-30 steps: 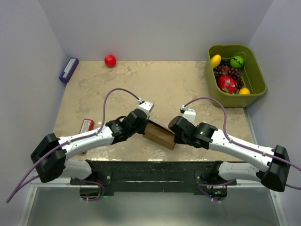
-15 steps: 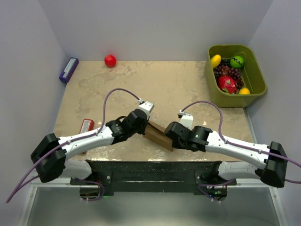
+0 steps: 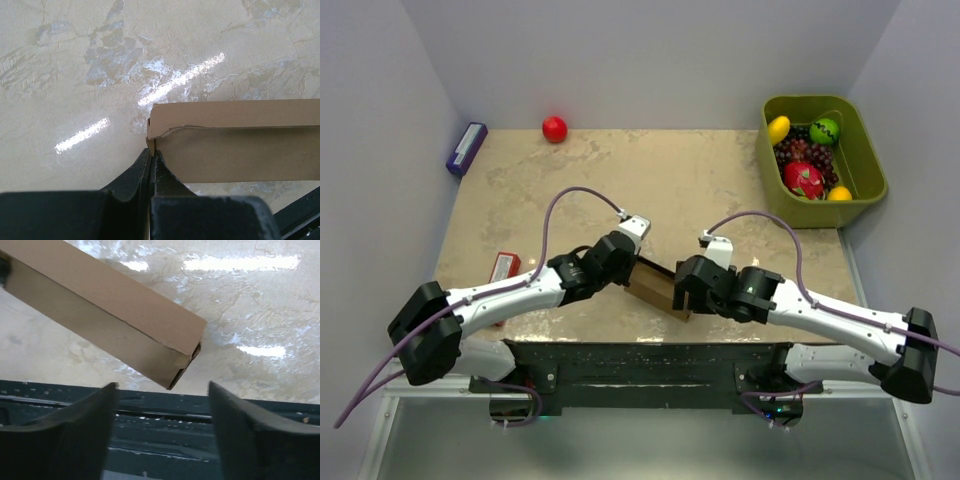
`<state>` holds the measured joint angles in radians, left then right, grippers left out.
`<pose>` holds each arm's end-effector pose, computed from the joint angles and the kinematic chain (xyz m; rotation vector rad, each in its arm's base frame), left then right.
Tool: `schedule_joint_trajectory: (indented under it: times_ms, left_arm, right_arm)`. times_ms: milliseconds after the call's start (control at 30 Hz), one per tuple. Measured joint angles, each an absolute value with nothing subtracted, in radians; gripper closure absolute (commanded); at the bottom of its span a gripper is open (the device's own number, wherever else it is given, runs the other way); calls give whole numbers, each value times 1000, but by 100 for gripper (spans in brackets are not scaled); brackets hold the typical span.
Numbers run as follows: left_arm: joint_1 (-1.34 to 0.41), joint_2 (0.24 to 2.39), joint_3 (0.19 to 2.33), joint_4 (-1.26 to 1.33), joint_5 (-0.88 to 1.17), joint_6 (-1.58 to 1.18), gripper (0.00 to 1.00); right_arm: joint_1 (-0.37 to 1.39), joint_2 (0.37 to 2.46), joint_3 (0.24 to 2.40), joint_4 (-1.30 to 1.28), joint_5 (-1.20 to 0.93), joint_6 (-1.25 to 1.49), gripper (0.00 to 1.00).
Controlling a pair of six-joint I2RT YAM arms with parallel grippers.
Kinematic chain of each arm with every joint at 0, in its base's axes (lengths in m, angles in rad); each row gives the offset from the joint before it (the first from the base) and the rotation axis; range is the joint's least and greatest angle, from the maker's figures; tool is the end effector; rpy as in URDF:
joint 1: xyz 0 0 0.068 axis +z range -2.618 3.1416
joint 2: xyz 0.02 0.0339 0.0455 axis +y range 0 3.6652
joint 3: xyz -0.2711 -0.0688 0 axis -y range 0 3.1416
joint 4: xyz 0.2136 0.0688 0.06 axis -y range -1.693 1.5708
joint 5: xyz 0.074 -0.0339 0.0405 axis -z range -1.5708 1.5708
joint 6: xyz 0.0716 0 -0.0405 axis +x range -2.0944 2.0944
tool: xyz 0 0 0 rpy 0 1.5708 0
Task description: Fold the paper box
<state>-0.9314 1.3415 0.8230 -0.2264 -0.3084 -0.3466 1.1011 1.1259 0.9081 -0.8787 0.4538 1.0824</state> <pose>0.1834 -0.2103 0.2274 0.5102 2.2351 -0.3123 0.1131 0.1535 0.2476 0.1168 2.5158 0.2718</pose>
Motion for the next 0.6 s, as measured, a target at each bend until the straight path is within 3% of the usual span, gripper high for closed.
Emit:
schedule_joint_trajectory:
  times_ms: [167, 300, 600]
  left_arm:
    - [-932, 1337, 823, -233, -319, -324, 100]
    - [-932, 1330, 823, -252, -330, -321, 100]
    - [-932, 1329, 823, -276, -380, -321, 100]
  right_arm:
    - [1047, 1065, 912, -813, 413, 1009, 5]
    - [946, 1101, 953, -797, 394, 923, 4]
    - [934, 1114, 1010, -829, 405, 815, 6]
